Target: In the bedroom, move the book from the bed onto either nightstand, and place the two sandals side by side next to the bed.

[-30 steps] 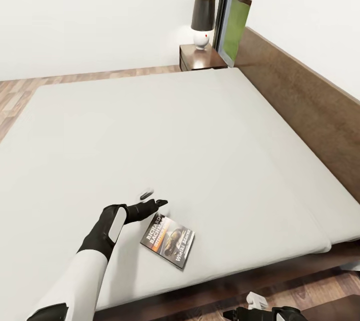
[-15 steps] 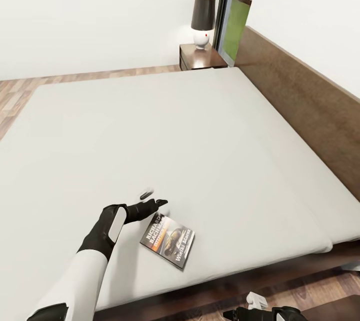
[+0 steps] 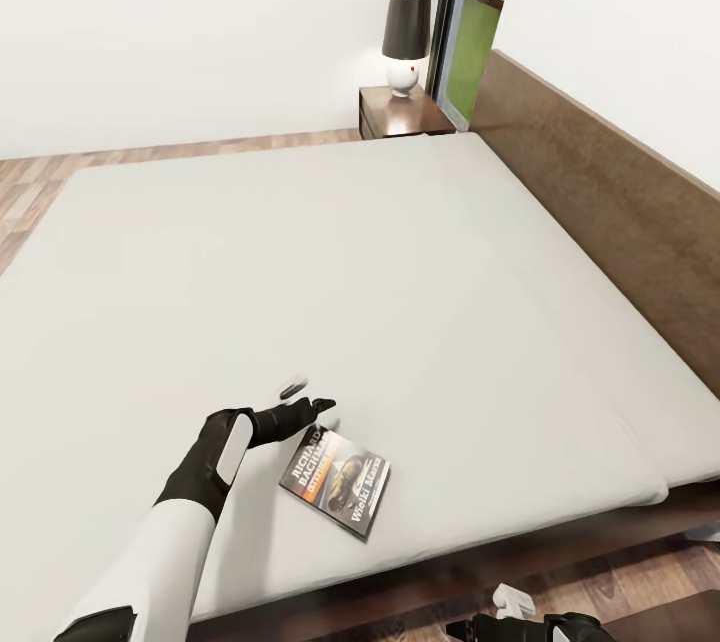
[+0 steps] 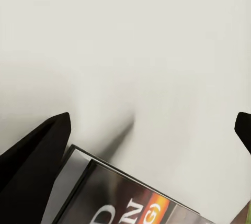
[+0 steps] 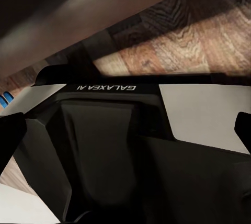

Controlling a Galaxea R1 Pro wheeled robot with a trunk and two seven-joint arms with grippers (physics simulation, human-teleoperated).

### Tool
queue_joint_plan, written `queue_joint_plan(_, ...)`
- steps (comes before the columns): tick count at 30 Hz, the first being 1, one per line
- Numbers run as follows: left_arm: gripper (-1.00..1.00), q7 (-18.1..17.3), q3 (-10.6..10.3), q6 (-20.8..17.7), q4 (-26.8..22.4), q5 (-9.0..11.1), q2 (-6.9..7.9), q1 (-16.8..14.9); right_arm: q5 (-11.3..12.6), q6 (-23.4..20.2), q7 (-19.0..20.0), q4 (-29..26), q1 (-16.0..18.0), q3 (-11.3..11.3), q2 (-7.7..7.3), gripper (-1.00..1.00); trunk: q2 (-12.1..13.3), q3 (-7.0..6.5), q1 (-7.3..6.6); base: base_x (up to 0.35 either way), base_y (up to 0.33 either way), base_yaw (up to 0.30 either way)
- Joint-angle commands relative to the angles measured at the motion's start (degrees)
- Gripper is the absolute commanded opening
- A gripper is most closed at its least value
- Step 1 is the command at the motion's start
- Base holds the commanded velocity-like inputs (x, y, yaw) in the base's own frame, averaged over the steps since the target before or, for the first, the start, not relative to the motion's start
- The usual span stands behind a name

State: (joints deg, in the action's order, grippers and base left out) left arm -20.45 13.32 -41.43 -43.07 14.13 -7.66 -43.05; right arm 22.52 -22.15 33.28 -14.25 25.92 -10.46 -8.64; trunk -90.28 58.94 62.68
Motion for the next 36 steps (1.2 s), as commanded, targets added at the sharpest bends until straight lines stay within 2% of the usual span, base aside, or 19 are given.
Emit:
queue_joint_plan(1,1.00,-0.12,0.30,-0.40,0.00,-0.42,-0.08,-0.02,0.59,-0.35,-0.01,-0.08,0.01,-0.42,-0.06,1.00,-0.02,0.04,0.00,0.000,0.000,0.000)
queue_joint_plan(20,1.00,-0.12,0.30,-0.40,0.01,-0.42,-0.08,-0.02,0.59,-0.35,0.02,-0.08,0.01,-0.40,-0.06,1.00,-0.02,0.04,0.00,0.000,0.000,0.000)
queue_joint_plan(23,1.00,-0.08,0.30,-0.40,0.04,-0.40,-0.08,-0.02,0.59,-0.35,0.02,-0.08,0.01,-0.42,-0.06,1.00,1.19,-0.50,-0.66,0.000,0.000,0.000)
queue_joint_plan(36,1.00,-0.07,0.30,-0.40,0.06,-0.41,-0.08,-0.02,0.59,-0.35,0.01,-0.08,0.01,-0.42,-0.06,1.00,1.59,-0.68,-0.88,0.000,0.000,0.000)
